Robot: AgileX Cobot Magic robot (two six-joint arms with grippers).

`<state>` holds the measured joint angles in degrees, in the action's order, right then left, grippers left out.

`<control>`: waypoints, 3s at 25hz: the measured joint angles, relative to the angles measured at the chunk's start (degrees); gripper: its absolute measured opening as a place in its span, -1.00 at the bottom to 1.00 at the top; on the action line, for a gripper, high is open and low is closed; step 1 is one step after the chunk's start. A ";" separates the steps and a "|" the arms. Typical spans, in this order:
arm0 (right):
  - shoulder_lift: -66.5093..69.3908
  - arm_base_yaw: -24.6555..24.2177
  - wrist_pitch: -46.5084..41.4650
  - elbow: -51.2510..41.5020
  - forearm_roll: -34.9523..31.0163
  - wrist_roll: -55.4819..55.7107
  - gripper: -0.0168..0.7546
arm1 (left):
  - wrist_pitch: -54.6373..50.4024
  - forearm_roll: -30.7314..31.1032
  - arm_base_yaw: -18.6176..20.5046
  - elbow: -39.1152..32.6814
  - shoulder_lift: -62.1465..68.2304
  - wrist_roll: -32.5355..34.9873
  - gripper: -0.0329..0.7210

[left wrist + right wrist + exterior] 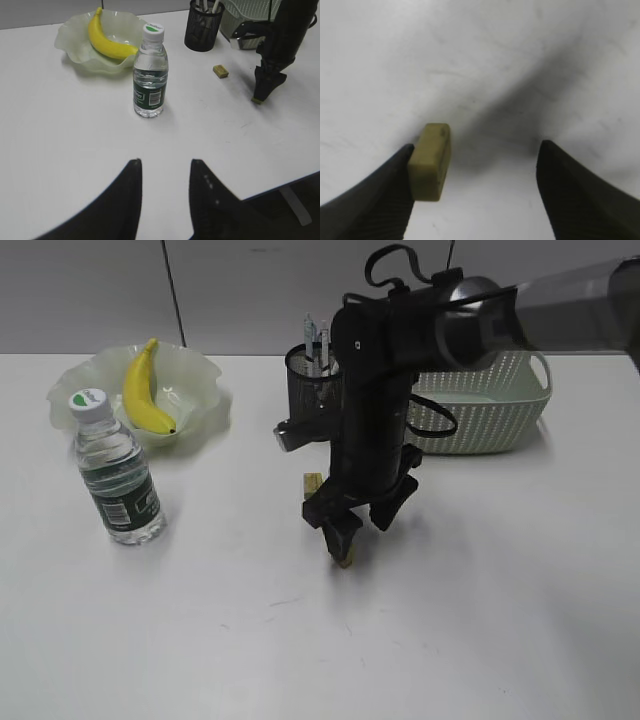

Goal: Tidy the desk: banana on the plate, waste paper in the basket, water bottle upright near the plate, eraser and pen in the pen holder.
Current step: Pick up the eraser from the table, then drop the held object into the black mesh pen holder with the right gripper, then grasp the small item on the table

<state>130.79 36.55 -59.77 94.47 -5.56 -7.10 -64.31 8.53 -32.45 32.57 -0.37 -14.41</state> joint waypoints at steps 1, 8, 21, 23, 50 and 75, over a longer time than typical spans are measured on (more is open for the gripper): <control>-0.76 0.13 -0.19 0.00 0.04 0.01 0.54 | 0.00 0.00 0.00 0.00 0.00 0.00 -0.27; -1.95 0.49 -0.45 0.00 -0.64 0.09 0.42 | 0.00 0.00 0.00 0.00 0.00 0.00 -0.27; 1.59 0.54 2.19 0.48 -1.55 0.54 -0.04 | 0.00 0.00 0.00 0.00 0.00 0.00 -0.27; 1.82 0.54 1.22 1.31 -1.61 0.54 -0.43 | 0.00 0.00 0.00 0.00 0.00 0.00 -0.27; 1.37 -4.62 32.41 17.40 7.68 3.20 -0.65 | 0.00 0.00 0.00 0.00 0.00 0.00 -0.27; -12.47 -4.80 8.52 17.46 4.46 3.31 0.34 | 0.00 0.00 0.00 0.00 0.00 0.00 -0.27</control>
<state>118.32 31.75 -51.26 111.93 -1.10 -3.79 -64.31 8.53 -32.45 32.57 -0.37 -14.41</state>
